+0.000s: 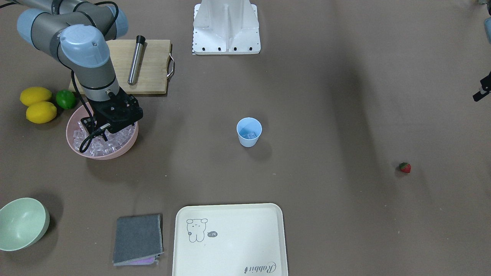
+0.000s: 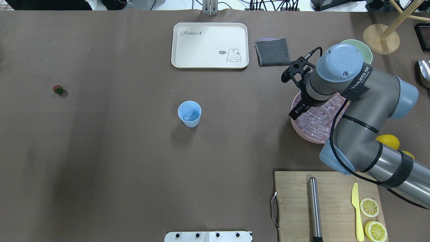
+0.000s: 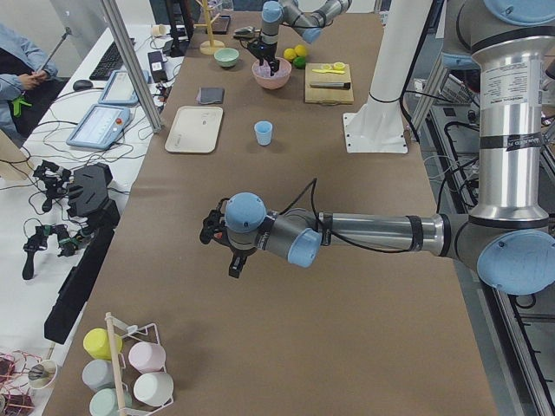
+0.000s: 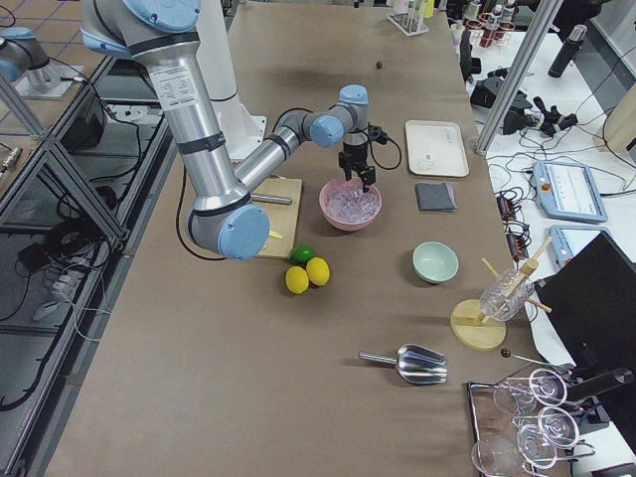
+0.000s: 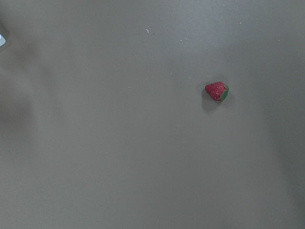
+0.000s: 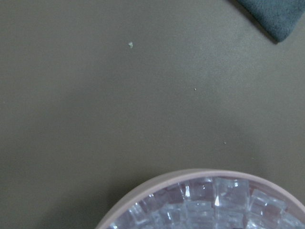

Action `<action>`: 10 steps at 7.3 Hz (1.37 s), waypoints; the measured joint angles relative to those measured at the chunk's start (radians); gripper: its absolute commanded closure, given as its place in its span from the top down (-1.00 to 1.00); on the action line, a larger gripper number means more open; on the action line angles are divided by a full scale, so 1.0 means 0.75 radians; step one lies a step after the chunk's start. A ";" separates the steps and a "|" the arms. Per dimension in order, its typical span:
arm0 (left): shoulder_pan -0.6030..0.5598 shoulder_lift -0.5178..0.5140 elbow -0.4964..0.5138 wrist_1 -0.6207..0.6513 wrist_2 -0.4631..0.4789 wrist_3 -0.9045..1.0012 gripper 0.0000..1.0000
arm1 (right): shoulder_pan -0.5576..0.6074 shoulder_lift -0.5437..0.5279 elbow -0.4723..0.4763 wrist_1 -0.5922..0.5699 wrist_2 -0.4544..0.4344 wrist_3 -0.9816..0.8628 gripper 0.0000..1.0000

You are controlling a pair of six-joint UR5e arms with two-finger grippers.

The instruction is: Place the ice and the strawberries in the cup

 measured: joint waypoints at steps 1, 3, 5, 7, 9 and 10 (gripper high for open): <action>0.000 0.000 0.000 0.000 0.000 0.000 0.97 | -0.002 0.000 -0.035 0.055 -0.001 0.011 0.63; 0.001 0.000 0.000 0.000 0.000 0.000 0.97 | -0.003 0.000 -0.064 0.106 -0.002 0.016 0.30; 0.001 0.000 0.001 0.000 -0.001 0.000 0.97 | -0.003 -0.006 -0.065 0.109 0.010 0.014 -0.24; 0.001 0.000 0.001 0.000 -0.001 0.000 0.97 | 0.000 -0.016 -0.057 0.102 0.027 0.007 -1.00; 0.001 0.001 0.001 0.000 -0.001 0.000 0.97 | 0.006 -0.027 -0.051 0.098 0.034 0.000 -1.00; 0.001 0.002 0.001 0.000 -0.001 0.000 0.97 | 0.013 -0.030 -0.044 0.097 0.036 -0.002 -1.00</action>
